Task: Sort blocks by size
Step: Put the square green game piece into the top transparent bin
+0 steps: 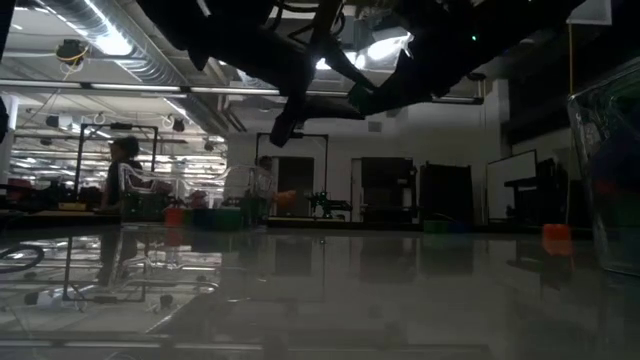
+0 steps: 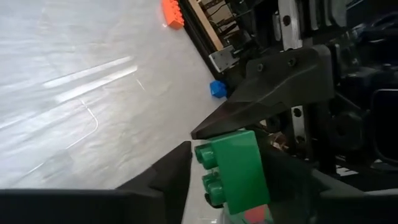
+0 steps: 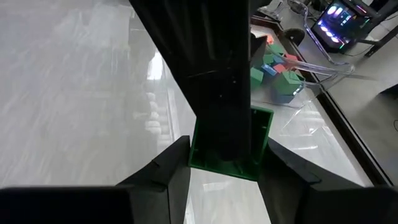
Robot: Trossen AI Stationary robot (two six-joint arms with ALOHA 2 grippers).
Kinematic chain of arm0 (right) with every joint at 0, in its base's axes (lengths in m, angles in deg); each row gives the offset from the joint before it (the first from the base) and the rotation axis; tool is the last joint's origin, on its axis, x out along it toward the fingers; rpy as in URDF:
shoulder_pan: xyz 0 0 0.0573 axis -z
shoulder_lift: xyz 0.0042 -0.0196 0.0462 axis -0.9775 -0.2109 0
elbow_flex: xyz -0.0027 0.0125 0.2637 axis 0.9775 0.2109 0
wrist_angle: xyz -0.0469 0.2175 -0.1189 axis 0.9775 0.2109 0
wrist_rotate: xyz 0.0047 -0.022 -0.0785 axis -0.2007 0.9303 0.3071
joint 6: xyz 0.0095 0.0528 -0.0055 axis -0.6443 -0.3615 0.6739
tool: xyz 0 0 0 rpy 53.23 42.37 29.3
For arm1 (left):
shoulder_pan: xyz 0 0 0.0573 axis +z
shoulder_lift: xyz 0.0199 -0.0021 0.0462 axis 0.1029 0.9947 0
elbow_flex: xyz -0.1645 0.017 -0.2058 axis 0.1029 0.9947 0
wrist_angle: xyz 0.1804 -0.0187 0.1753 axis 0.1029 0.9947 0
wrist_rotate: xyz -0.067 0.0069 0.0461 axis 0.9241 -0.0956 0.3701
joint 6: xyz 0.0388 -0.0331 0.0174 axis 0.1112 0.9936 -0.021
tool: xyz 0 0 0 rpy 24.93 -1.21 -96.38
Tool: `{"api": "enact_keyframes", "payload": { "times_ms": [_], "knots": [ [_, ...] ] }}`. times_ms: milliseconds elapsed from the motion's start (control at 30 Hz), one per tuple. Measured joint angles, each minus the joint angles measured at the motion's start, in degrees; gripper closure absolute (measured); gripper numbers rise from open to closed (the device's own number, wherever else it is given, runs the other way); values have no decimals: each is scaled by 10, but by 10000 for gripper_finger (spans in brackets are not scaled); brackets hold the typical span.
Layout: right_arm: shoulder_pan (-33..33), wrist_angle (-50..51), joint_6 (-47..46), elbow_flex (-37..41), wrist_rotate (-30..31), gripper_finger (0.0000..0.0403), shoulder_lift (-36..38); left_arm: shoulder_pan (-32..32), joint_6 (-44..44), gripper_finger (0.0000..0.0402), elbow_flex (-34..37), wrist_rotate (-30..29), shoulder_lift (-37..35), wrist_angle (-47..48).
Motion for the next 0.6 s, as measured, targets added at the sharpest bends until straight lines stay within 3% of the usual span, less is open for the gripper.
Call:
{"api": "enact_keyframes", "payload": {
  "times_ms": [200, 400, 600],
  "knots": [
    [0, 0, 4, 0, 9, 245, 0, 0, -1, 327, 0, 0, 0, -1],
    [0, -1, -3, 0, 20, 235, 0, 0, -10, 327, 0, -1, 0, -2],
    [0, -3, -34, 0, 16, 173, 0, 10, -28, 327, 0, 1, 0, -2]
  ]
}}
